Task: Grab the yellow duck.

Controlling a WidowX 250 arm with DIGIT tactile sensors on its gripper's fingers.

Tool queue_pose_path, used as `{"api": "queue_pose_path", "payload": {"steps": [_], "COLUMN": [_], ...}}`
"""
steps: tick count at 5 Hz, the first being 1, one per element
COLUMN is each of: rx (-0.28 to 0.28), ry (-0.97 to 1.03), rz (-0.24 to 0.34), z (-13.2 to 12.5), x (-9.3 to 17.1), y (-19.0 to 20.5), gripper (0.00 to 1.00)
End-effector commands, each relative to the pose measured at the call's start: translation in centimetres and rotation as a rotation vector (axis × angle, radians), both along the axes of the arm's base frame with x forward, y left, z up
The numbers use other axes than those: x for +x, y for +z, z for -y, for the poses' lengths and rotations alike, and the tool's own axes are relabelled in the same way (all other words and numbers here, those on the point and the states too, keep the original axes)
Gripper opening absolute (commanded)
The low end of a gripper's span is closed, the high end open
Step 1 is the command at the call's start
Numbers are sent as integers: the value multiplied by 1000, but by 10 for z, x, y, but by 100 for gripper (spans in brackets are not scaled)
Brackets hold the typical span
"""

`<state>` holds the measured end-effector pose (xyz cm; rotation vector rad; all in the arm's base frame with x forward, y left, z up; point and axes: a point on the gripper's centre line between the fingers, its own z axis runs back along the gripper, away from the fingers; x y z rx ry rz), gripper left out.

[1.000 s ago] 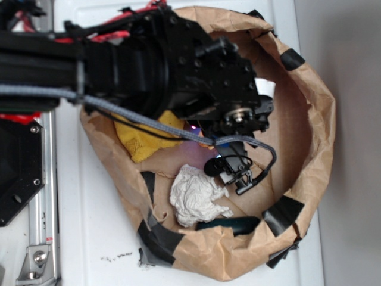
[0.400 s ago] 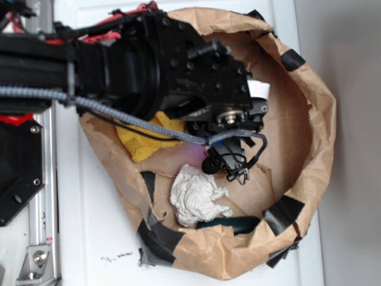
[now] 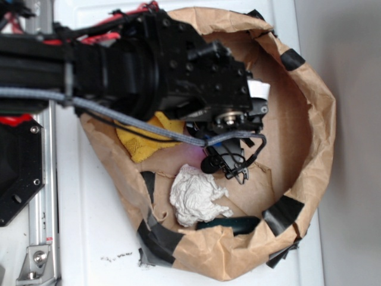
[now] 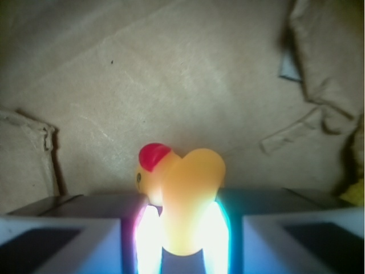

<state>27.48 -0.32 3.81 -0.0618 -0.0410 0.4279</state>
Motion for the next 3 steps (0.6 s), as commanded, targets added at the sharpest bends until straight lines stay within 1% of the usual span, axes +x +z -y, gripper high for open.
{"api": "queue_pose_path", "payload": {"steps": [1, 2, 3], "rx": [-14, 1, 12], "ry": [56, 67, 77], "rz": [152, 165, 169], "z": [-24, -24, -19], "x": [4, 6, 6], "y": [66, 110, 117], "gripper": [0, 0, 0]}}
